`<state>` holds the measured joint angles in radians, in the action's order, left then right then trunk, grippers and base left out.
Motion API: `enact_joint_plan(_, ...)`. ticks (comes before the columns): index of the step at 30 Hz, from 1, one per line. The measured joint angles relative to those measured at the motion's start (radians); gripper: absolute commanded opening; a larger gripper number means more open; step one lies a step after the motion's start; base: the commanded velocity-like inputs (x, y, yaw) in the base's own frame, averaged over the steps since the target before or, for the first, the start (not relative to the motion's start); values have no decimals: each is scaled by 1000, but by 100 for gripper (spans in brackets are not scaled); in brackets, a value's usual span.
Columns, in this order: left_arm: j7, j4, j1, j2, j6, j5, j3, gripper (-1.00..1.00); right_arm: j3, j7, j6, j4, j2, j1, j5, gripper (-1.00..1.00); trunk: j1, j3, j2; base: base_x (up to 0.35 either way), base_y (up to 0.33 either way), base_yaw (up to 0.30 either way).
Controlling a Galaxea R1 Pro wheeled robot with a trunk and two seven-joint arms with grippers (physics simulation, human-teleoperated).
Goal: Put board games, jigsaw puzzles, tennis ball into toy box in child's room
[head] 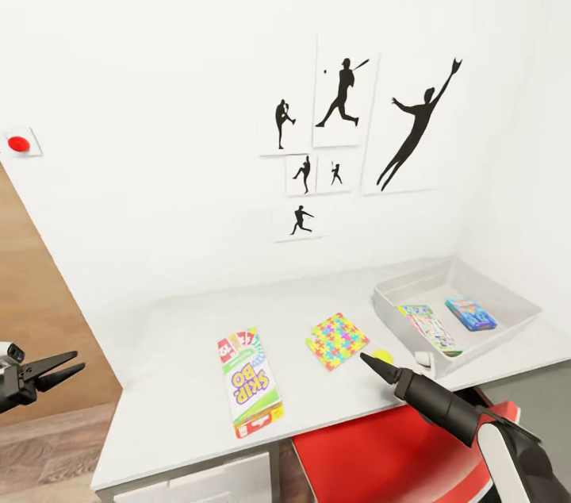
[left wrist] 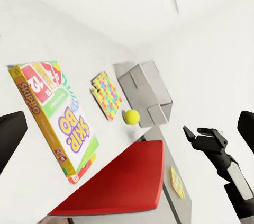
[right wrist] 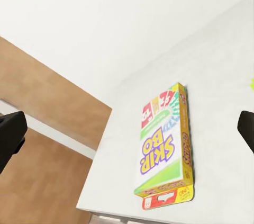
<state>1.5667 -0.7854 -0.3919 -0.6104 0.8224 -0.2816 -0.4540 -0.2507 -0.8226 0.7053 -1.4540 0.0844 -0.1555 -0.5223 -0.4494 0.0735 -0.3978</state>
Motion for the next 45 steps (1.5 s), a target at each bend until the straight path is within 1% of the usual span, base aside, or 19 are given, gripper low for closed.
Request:
enact_joint_plan(8,0,-1,0,0,0,3,0,100,0,0,0,1,0,0,0,100,0,0,0,0,180,26)
enact_joint_plan(16,0,-1,0,0,0,3,0,100,0,1,0,1,0,0,0,100,0,4,0,0,271,222)
enact_joint_plan(20,0,-1,0,0,0,3,0,100,0,1,0,0,0,0,0,100,0,6,0,0,150,264)
enact_joint_plan(27,0,0,0,0,0,3,0,100,0,1,-1,0,0,0,1,100,0,10,0,34,20,267)
enact_joint_plan(33,0,0,0,0,0,3,0,100,0,1,-1,1,0,0,2,100,0,13,0,155,-124,241)
enact_joint_plan(45,0,0,0,0,0,2,0,100,0,0,-1,3,0,0,-1,100,0,15,0,94,-23,35)
